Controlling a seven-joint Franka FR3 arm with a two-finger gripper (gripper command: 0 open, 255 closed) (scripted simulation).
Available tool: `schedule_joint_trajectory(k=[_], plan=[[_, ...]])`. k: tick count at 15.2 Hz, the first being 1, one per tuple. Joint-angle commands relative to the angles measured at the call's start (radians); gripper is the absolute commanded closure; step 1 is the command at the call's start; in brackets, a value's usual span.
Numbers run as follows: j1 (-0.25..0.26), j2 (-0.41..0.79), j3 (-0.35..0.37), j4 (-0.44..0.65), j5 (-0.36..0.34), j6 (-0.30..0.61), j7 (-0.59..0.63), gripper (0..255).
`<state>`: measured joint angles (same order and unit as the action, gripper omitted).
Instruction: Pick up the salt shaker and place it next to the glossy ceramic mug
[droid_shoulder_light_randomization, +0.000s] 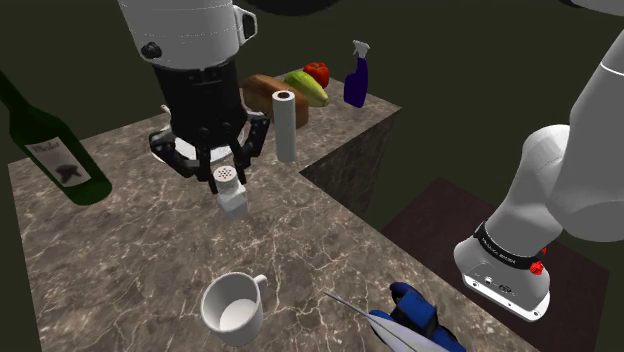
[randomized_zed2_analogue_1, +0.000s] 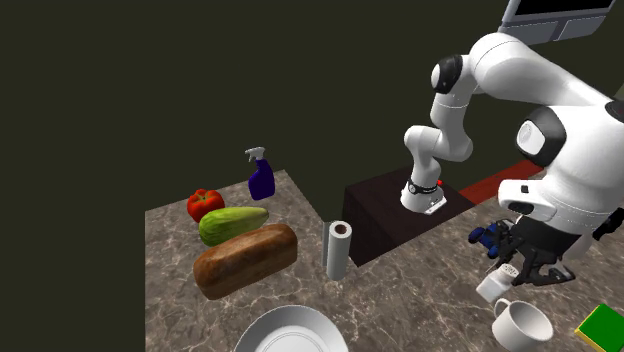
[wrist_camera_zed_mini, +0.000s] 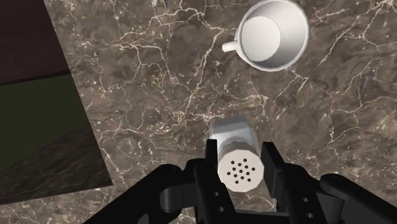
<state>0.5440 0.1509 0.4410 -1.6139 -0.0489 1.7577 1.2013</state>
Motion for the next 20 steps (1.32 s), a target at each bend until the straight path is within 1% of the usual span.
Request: schedule_joint_trajectory(k=[1,10,20], plan=[[0.006,0.008,0.003,-0.009,-0.004,0.016,0.012,255],[0.004,0.016,0.001,-0.121,-0.009,0.135,0.014,255],[0.006,0.046,-0.003,-0.220,-0.025,0.261,0.024,255]])
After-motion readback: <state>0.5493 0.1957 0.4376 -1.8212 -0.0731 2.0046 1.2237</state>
